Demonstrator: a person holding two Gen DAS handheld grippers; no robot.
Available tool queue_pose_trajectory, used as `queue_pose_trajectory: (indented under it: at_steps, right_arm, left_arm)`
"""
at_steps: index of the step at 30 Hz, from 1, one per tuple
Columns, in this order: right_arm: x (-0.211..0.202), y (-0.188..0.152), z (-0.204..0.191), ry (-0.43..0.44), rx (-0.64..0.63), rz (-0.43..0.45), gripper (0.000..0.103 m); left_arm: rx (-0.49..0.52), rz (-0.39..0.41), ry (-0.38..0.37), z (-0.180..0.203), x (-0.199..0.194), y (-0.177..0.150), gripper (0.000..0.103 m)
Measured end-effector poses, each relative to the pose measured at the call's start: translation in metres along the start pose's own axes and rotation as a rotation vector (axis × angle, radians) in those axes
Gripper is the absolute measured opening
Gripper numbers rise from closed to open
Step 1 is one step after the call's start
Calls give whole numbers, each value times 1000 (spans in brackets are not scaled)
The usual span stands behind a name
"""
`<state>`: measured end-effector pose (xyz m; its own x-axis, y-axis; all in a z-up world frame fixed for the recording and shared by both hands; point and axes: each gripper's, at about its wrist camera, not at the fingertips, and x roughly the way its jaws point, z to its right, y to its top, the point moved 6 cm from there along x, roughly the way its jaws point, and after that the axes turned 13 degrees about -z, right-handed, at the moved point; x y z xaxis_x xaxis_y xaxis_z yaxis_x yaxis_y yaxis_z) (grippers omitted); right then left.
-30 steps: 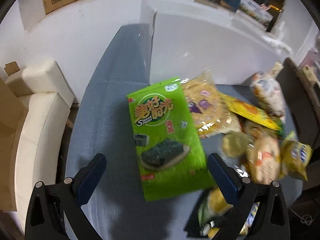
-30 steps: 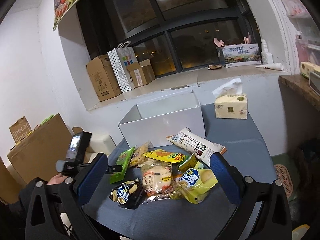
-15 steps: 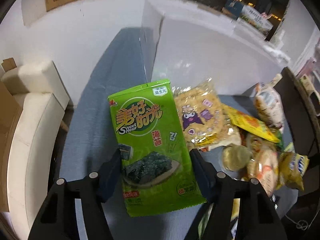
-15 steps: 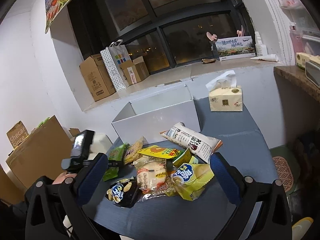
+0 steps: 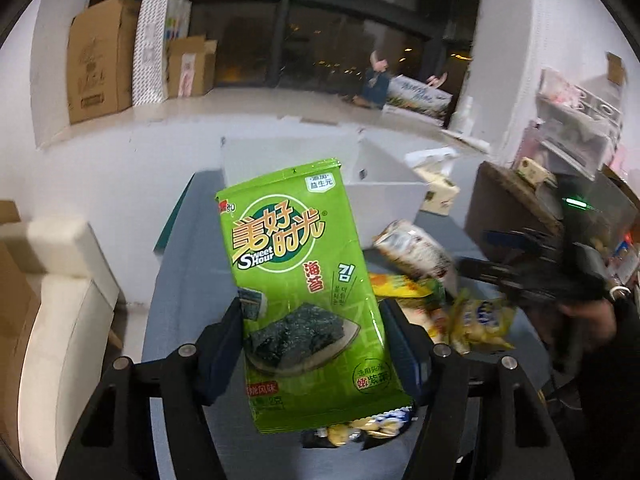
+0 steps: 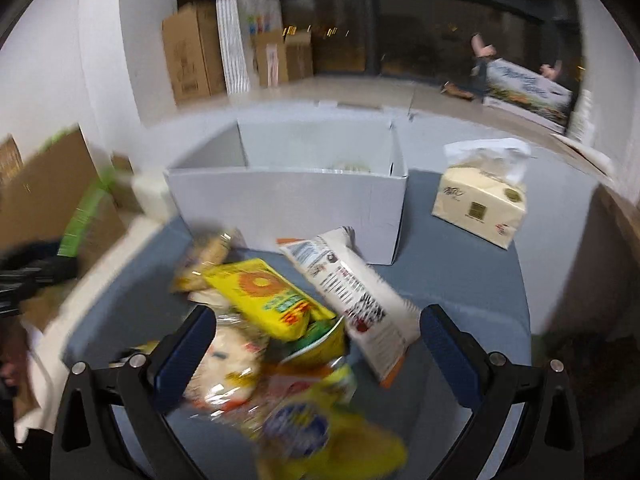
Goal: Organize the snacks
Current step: 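Lift the green pack with the left tool while the right grasps a white bread bag, then drop the green pack into the white box while the right drops the bread bag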
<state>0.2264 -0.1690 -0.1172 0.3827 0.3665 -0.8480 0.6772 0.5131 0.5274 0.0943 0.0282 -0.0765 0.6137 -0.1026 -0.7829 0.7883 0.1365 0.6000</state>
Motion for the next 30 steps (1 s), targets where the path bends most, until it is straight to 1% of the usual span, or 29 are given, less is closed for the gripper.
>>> queue_pose_trajectory:
  at_steps: [3, 5, 7, 10, 11, 12, 13, 14, 18, 21, 27, 30]
  right_arm:
    - [30, 20, 5, 4, -27, -76, 103]
    - [49, 32, 7, -5, -59, -117, 103]
    - [67, 39, 10, -17, -83, -161, 103]
    - [89, 41, 15, -13, -111, -232, 102]
    - [95, 39, 17, -18, -111, -257, 90]
    - [100, 37, 20, -28, -108, -277, 59]
    - [105, 34, 23, -35, -100, -304, 54]
    - [107, 31, 26, -35, -86, -319, 53]
    - [90, 23, 31, -16, -68, -262, 45]
    - [62, 17, 39, -9, -11, -186, 41]
    - [-15, 10, 50, 26, 100, 10, 40]
    - [-48, 23, 42, 86, 128, 94, 40]
  left_arm:
    - [25, 18, 2, 6, -5, 3, 71]
    - [27, 21, -18, 9, -7, 5, 71]
    - [26, 24, -27, 10, -7, 3, 71]
    - [29, 22, -29, 10, -6, 0, 71]
    - [30, 18, -29, 11, -4, -2, 71]
    - [30, 15, -31, 11, -2, -2, 71]
    - [29, 9, -39, 12, 1, -2, 71]
    - [30, 6, -40, 13, 2, -2, 71]
    - [36, 6, -57, 15, 6, 4, 71]
    - [48, 21, -55, 18, 7, 16, 71]
    - [65, 46, -71, 17, 13, 59, 71]
    - [72, 59, -71, 15, 16, 86, 71]
